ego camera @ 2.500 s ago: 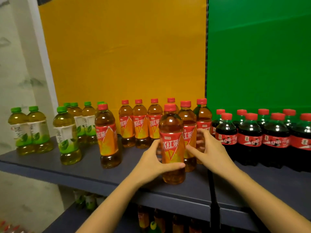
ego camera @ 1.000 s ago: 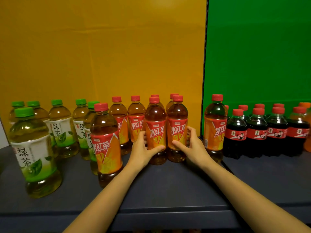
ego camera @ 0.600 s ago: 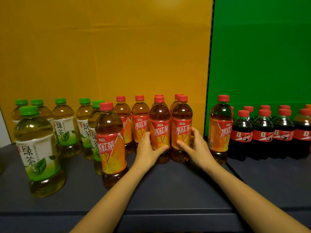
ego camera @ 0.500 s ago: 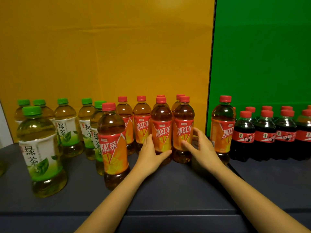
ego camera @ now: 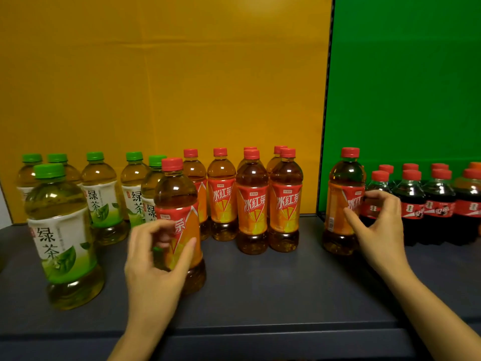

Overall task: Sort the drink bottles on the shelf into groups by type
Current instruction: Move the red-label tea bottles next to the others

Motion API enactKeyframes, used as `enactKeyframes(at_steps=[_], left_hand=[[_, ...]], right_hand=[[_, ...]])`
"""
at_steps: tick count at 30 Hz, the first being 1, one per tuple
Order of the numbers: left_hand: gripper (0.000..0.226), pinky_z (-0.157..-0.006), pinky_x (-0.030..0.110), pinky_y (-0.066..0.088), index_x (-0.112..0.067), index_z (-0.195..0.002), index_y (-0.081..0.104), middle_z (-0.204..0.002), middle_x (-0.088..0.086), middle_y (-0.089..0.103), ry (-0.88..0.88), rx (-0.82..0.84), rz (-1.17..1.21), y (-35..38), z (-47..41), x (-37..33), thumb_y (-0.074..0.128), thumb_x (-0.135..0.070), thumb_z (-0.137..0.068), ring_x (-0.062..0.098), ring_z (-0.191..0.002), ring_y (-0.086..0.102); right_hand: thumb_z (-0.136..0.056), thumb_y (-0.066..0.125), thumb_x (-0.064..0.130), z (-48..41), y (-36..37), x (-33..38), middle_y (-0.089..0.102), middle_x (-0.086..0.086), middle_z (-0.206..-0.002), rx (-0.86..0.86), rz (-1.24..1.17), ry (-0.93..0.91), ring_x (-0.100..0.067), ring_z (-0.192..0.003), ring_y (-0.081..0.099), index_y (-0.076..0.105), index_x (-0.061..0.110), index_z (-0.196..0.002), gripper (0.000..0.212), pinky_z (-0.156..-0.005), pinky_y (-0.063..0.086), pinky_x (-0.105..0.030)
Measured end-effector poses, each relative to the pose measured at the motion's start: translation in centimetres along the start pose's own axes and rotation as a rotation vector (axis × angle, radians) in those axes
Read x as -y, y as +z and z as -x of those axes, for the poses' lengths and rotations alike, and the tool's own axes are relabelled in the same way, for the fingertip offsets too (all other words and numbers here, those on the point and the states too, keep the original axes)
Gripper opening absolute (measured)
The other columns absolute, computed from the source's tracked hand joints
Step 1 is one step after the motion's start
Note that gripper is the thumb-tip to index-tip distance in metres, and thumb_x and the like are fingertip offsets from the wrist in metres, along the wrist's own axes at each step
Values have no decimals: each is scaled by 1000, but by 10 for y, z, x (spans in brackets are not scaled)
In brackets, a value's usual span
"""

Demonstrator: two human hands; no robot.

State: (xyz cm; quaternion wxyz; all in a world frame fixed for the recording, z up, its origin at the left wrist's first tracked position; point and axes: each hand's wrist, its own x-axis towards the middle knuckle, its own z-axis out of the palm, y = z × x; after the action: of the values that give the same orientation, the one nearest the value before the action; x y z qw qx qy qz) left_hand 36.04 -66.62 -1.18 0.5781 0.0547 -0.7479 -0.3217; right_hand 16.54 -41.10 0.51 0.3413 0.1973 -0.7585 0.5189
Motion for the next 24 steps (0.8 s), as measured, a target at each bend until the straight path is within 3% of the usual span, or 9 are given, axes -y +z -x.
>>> enactKeyframes(at_steps=[3,6,10,13,16,19,24], left_hand=[[61,-82,4,42,-43,-107,38,-113,-1,46,-131,2,38,-3,-4,11,73,-31,-59,-4,-99,48],[74,-81,20,45,-36,-116,37,-117,2,49,-281,112,62,-6,-9,20,74,-38,-52,4,-98,52],[72,-90,37,49,-33,-118,41,-112,-3,56,-424,231,154,-9,-15,25,74,-35,-54,15,-103,56],[66,-92,29,46,-33,-119,41,-108,-17,54,-425,285,177,-8,-15,25,76,-23,-64,3,-102,55],[68,-85,19,44,-36,-120,40,-109,-25,52,-452,366,201,-3,-17,23,76,-28,-63,-4,-100,53],[61,-87,22,46,-40,-114,45,-111,-18,60,-503,437,248,8,-19,24,74,-37,-60,2,-103,58],[53,-87,22,45,-41,-112,43,-112,-14,58,-507,412,263,30,-26,30,75,-25,-71,1,-104,55]], right_hand=[[-76,72,17,-3,5,-9,44,-16,-132,108,-62,148,-24,-121,45,34,7,-130,67,-97,39,-34],[-76,72,19,-4,10,-11,43,-15,-138,225,-95,240,-30,-125,46,24,9,-138,80,-98,39,-37],[-80,68,20,-5,18,-14,40,-16,-142,300,-110,311,-34,-128,42,14,12,-143,83,-101,37,-44],[-80,68,20,-6,19,-18,42,-16,-140,310,-113,341,-34,-127,43,19,13,-142,79,-102,37,-48],[-75,73,22,-5,17,-18,47,-17,-132,285,-49,300,-34,-122,46,33,10,-134,73,-101,40,-51],[-73,75,22,-2,14,-15,49,-16,-126,298,-32,282,-33,-118,48,38,10,-129,68,-98,42,-51],[-73,74,17,14,0,3,55,-7,-116,390,-178,250,-23,-104,54,41,22,-117,55,-92,44,-41]])
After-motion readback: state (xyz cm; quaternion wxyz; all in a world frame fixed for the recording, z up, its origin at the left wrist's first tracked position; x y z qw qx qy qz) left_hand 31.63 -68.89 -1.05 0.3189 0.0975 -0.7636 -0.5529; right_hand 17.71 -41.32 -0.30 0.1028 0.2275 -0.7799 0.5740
